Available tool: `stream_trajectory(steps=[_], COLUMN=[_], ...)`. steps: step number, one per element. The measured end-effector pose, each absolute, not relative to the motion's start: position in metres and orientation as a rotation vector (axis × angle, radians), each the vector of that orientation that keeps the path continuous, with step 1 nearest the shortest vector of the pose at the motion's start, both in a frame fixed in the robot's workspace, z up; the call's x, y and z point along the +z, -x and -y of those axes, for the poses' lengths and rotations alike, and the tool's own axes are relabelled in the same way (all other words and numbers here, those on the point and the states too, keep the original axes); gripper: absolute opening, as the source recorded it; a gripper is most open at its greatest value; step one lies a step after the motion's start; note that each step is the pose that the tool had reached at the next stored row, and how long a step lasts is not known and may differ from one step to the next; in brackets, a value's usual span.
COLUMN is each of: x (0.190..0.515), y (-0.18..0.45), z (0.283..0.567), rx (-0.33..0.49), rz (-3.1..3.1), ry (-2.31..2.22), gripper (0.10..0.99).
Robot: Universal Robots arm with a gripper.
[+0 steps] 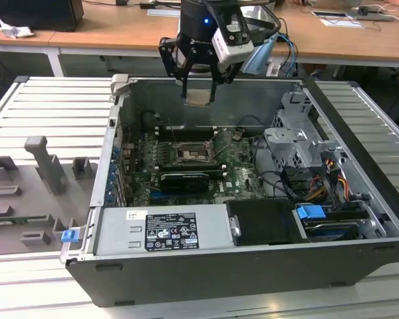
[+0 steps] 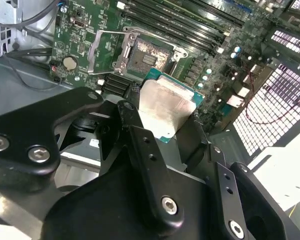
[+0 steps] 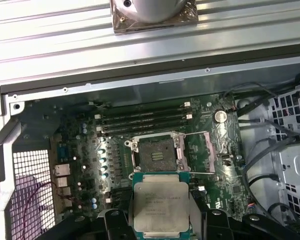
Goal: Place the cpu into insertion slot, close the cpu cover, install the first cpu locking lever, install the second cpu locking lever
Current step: 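Place the cpu into insertion slot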
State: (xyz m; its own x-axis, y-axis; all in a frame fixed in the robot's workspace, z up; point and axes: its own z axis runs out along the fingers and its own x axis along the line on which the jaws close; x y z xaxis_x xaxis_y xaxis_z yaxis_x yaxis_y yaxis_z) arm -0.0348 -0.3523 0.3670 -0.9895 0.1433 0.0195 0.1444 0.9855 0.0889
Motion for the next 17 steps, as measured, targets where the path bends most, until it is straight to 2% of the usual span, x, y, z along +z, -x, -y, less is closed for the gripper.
stream_trajectory(steps=[17], x=[0.3657], y=[0.0348], z=[0.3523], rx=[-0.142], rz=[3.107], ry=[0.379], gripper=[0.537])
